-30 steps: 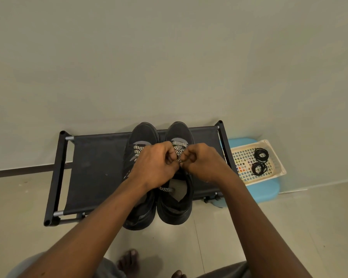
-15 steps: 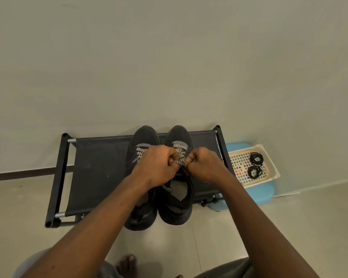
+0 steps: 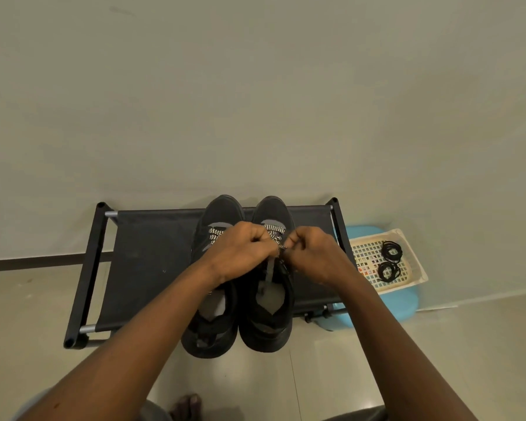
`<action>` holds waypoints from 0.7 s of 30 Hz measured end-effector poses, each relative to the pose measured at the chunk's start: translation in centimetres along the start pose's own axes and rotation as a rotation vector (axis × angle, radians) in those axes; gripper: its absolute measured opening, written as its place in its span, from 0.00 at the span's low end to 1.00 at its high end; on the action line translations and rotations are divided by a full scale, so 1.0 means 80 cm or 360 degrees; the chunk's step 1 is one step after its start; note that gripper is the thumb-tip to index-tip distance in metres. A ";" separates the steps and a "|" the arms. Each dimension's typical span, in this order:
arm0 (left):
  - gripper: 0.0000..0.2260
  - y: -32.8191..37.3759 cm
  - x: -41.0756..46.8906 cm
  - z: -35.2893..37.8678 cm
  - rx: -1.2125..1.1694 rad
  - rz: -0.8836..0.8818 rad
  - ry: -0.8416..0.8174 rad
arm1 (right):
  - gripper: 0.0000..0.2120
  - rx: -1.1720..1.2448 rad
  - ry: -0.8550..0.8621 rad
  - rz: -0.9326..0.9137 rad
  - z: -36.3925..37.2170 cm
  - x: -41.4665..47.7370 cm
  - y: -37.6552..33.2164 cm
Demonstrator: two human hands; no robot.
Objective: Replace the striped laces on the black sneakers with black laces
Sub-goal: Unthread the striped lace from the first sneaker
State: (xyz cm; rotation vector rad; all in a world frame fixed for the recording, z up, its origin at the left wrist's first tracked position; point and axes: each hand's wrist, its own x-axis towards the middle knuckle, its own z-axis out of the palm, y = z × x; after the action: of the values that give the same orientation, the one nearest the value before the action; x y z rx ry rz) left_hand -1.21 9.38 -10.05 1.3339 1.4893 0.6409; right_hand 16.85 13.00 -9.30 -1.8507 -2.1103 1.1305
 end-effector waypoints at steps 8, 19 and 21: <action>0.11 0.010 -0.008 -0.024 -0.0302 -0.0080 0.0533 | 0.05 0.0009 0.0171 0.0199 -0.015 -0.007 0.002; 0.34 -0.002 -0.019 -0.001 0.1131 0.0034 0.0364 | 0.04 0.0111 0.0463 -0.0062 -0.018 -0.003 0.002; 0.31 -0.002 -0.015 0.002 0.1172 0.0086 0.0304 | 0.07 0.0148 0.0119 -0.0216 -0.012 0.000 0.001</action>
State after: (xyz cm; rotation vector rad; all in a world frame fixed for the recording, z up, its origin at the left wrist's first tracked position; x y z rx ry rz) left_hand -1.26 8.17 -9.85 1.9065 1.9517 0.2491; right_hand 17.40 13.43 -8.68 -1.6554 -2.0701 1.0912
